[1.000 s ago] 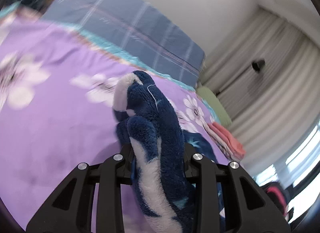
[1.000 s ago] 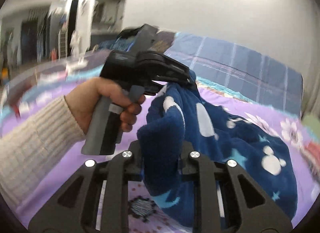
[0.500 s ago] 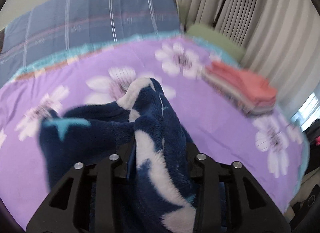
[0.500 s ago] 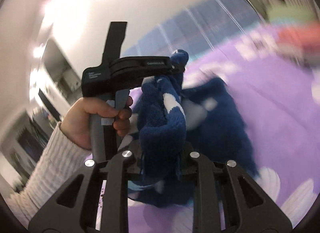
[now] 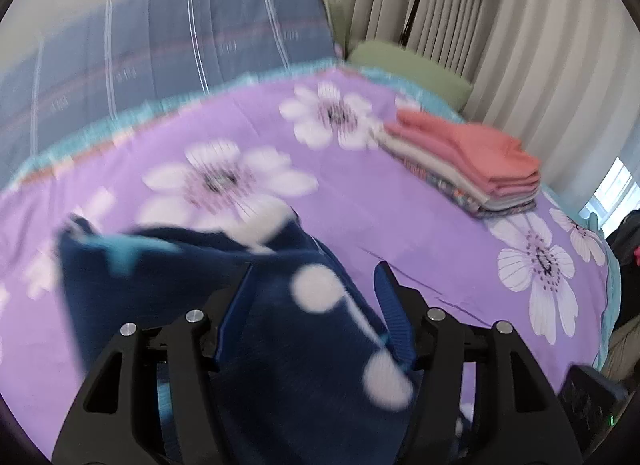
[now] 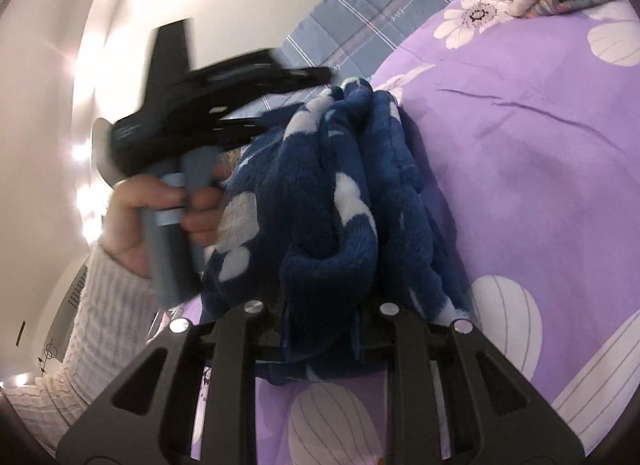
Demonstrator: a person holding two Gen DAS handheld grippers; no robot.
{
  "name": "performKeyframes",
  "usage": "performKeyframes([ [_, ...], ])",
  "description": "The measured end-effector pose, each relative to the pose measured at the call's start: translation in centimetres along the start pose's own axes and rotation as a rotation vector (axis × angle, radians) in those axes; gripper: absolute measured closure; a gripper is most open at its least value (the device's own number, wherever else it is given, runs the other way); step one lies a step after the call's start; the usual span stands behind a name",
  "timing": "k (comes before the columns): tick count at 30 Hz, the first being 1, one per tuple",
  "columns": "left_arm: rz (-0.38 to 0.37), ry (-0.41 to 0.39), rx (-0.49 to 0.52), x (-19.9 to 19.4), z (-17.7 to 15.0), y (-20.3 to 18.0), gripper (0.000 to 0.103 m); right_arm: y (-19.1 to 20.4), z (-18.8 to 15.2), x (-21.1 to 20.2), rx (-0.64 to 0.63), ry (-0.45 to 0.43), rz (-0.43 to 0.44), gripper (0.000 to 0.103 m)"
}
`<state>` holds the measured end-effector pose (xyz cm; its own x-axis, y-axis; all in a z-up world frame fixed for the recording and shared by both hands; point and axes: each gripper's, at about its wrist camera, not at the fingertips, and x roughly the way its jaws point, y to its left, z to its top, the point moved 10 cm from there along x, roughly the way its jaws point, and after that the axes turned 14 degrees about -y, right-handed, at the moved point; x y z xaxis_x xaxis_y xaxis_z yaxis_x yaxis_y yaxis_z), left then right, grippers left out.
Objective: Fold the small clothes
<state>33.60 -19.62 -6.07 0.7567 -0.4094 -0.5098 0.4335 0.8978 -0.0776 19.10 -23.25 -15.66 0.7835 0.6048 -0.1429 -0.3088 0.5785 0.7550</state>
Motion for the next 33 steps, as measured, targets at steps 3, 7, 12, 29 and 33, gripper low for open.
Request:
performKeyframes([
  [3,0.079,-0.038,0.101,-3.9,0.7,2.5,0.036,-0.2,-0.1,-0.4,0.02,-0.004,0.012,0.081],
  [7,0.204,0.004,0.167,-5.5,-1.3,7.1,0.035,0.3,0.3,-1.1,0.009,-0.04,0.021,0.081],
  [12,0.107,0.05,0.094,-3.2,-4.4,7.2,0.043,0.5,0.6,-2.2,0.012,-0.077,0.001,0.081],
  [29,0.156,0.097,0.203,1.9,-6.2,4.1,0.038,7.9,4.4,-3.3,-0.42,-0.121,-0.09,0.07],
  [33,0.155,0.088,0.186,1.8,-6.2,4.5,0.037,0.3,1.3,1.2,-0.31,0.022,-0.296,0.088],
])
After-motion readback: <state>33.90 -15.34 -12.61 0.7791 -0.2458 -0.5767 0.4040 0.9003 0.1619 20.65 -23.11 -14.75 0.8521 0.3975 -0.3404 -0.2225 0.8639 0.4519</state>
